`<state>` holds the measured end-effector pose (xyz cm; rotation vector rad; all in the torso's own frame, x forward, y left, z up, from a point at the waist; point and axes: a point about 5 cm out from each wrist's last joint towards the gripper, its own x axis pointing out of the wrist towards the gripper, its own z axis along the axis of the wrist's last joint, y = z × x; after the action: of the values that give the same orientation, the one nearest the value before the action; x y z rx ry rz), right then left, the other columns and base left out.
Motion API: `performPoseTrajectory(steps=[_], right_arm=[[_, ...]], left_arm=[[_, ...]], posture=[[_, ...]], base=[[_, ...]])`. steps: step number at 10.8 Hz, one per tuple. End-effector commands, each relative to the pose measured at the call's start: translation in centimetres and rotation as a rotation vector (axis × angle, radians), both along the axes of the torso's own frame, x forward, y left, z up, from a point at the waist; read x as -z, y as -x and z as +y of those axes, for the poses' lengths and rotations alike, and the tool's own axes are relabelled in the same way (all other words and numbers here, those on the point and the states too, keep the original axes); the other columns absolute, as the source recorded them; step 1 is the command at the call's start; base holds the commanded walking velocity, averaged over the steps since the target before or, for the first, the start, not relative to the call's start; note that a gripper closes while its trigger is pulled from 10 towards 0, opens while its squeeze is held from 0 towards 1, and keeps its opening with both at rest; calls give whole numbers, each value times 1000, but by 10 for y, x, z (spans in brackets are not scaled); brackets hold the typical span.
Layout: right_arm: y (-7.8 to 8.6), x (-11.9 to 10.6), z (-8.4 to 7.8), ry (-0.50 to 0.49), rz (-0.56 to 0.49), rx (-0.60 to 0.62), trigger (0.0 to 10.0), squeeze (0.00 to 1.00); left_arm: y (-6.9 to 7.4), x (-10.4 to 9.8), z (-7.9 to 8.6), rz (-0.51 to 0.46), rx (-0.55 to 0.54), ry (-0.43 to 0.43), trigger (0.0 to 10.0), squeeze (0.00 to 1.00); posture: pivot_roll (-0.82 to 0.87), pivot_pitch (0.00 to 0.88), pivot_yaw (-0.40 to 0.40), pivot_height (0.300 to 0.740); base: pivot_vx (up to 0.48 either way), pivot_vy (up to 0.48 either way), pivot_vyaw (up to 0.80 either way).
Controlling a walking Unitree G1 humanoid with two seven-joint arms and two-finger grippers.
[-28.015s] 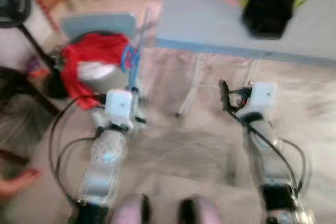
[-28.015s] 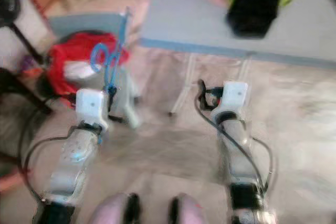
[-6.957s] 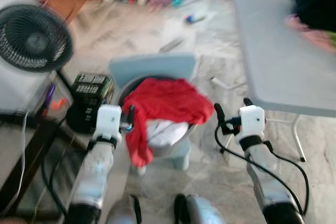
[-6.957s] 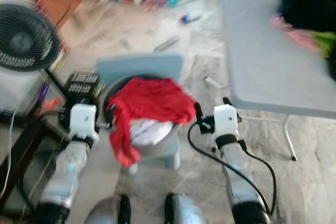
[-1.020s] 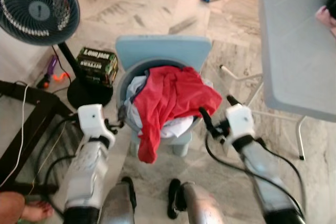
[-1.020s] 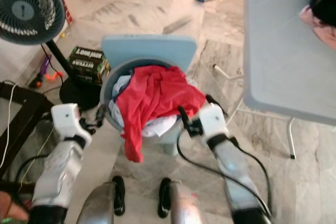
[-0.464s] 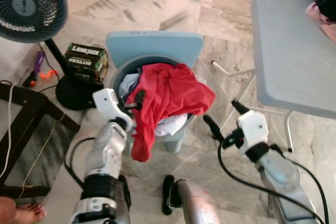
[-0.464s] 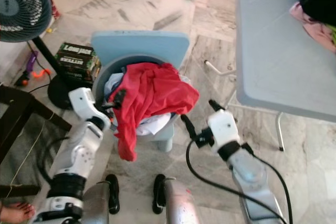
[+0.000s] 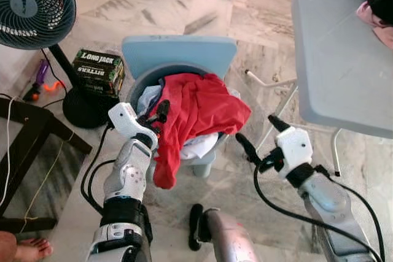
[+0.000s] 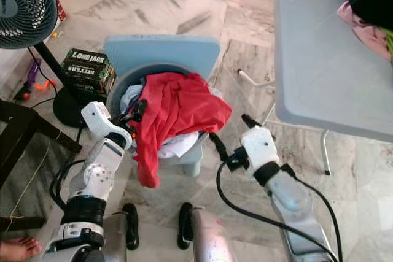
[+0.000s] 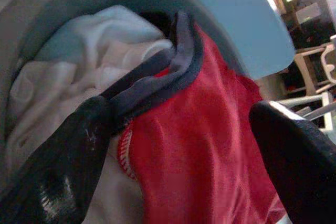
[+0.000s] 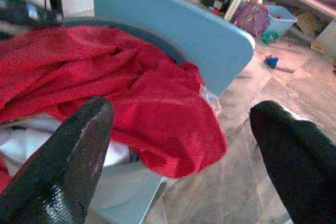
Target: Hang hanger
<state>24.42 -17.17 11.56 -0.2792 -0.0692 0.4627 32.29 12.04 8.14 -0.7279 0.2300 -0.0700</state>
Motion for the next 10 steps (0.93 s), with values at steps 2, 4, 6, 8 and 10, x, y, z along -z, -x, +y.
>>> performPoseTrajectory(steps=[2,4,6,8,10], right_arm=[[4,4,-3,14,20,10,10000,0],[5,6,-1,15,21,9,10000,0],[4,6,0,18,17,11,10000,0],[2,5,0,27,11,8,10000,0],[1,5,-1,31,12,8,10000,0]], left_arm=[[2,13,7,51,-6,8,0,0],[-1,13,10,82,-43,31,0,0],[-3,10,6,75,-40,36,2549,0],[-1,17,5,117,-33,48,0,0],[0,22,3,161,-26,75,1804,0]], posture=[[-139,277,-134,740],[-141,274,-132,740],[-135,273,-131,740],[-137,271,-133,740],[-138,270,-132,740]], base=[[0,0,0],[0,0,0],[0,0,0],[0,0,0],[0,0,0]])
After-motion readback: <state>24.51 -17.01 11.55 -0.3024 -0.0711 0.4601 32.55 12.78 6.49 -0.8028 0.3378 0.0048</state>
